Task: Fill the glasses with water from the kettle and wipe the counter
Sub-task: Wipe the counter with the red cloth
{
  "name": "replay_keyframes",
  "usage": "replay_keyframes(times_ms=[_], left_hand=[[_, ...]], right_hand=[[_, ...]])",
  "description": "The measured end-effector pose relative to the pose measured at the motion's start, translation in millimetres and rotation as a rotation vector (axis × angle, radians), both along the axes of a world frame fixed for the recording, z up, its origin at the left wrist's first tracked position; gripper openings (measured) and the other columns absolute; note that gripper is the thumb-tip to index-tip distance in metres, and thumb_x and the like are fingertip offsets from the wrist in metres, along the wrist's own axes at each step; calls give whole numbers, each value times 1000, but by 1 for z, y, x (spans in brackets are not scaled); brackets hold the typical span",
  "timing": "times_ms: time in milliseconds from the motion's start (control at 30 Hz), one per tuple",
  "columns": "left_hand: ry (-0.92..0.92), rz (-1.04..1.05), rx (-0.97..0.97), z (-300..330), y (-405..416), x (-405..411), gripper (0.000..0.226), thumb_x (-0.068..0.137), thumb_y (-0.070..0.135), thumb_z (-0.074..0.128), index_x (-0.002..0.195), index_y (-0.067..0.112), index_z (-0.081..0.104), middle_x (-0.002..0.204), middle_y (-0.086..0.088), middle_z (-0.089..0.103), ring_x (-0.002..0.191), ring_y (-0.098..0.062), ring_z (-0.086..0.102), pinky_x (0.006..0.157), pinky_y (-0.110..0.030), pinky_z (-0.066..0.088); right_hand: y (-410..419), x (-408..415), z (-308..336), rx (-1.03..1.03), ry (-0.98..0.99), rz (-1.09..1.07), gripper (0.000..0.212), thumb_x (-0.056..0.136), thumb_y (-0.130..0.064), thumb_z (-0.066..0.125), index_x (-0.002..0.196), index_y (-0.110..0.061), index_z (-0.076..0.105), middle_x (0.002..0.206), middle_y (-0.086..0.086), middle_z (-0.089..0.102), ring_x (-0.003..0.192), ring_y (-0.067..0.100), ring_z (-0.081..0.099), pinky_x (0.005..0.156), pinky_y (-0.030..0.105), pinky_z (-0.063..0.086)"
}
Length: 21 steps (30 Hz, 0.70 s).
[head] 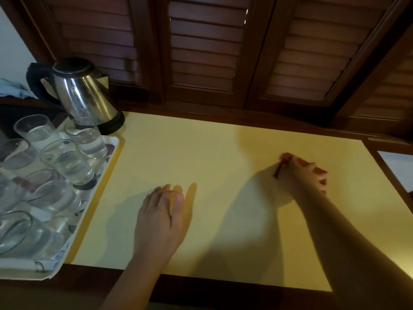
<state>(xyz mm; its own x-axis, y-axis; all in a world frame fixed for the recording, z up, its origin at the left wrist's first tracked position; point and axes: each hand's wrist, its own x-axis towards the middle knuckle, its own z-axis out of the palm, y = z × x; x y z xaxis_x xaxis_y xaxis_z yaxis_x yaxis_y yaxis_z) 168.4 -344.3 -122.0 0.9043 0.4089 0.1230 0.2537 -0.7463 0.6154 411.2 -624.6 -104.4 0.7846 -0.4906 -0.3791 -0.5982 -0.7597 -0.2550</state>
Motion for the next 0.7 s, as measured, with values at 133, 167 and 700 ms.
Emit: replay_keyframes(times_ms=[133,167,700], left_hand=[[-41,-23,-68,5,1,-4,78,106,66,12,145,21,62,157,-4,55,151,-22,40,123,-45,33],[-39,-35,-78,6,1,-5,79,105,68,10,148,23,59,161,-3,51,153,-22,37,124,-45,32],[2,-92,19,7,-39,-1,83,103,74,14,153,23,55,167,0,42,156,-22,31,125,-52,32]], right_hand=[[100,-87,-7,-113,-138,764,64,108,-50,34,168,-42,13,176,24,6,157,63,2,123,78,13],[118,-109,-8,-126,-172,937,60,109,-51,33,167,-45,17,178,18,6,159,58,1,126,75,10],[-59,-48,19,-251,-94,996,55,113,-54,34,166,-44,26,170,3,31,156,35,28,122,54,39]])
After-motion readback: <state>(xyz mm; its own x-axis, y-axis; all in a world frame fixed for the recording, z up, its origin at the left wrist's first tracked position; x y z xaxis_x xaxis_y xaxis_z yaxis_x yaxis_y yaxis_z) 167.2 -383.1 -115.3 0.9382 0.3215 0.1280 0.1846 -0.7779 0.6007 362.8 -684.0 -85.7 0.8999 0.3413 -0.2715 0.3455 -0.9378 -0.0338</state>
